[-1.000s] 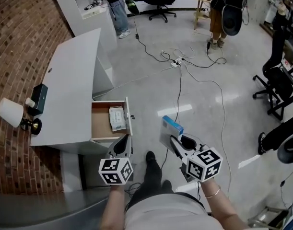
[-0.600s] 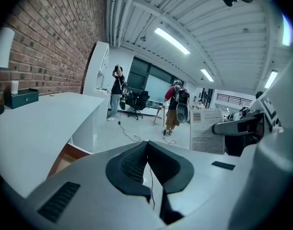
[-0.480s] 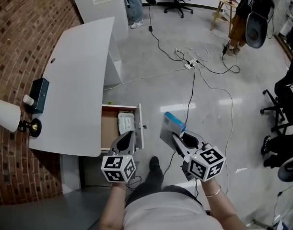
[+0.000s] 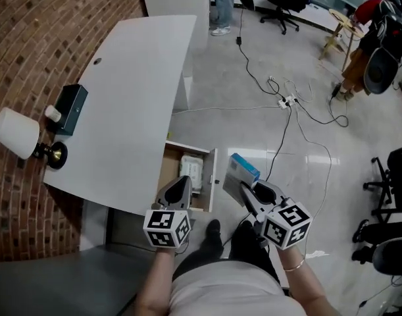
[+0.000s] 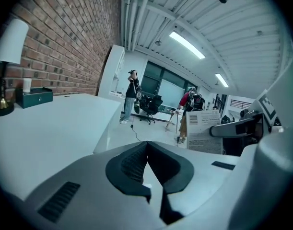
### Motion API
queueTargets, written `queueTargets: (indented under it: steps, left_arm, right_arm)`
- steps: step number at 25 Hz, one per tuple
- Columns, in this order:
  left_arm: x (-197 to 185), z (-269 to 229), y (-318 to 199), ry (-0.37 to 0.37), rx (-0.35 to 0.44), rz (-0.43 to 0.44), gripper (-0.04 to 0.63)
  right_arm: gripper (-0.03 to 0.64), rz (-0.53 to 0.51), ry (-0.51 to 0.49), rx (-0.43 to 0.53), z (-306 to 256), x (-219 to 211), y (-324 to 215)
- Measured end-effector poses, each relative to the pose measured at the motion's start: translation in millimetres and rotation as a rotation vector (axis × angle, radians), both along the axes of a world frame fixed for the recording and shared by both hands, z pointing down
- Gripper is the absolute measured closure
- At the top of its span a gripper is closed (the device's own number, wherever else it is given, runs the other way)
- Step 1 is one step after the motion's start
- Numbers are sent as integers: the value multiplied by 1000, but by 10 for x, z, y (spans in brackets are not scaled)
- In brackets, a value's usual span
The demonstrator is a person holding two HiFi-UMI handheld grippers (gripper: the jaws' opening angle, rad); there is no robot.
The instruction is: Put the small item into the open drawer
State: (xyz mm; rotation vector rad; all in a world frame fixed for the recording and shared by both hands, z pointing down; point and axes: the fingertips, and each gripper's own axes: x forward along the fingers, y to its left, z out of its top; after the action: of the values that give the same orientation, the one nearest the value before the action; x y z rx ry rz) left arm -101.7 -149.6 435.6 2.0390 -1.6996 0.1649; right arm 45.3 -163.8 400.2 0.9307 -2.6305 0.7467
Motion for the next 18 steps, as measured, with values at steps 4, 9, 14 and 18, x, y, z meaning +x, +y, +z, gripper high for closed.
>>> queueTargets:
  steps: [4, 9, 14, 18]
  left_arm:
    - [-320, 0, 28, -1, -2, -93, 574]
    - [-684, 14, 109, 1, -2, -260, 574]
    - [-962, 38, 238, -6, -4, -424, 574]
    - [-1076, 117, 449, -11, -26, -602, 574]
  right_arm:
    - [532, -102, 21, -15, 89, -336, -76]
    - [532, -274, 43, -36, 223, -739, -203]
    - [532, -473, 72, -45, 379, -1133, -279]
    - [532, -628, 92, -61, 541, -1373, -276]
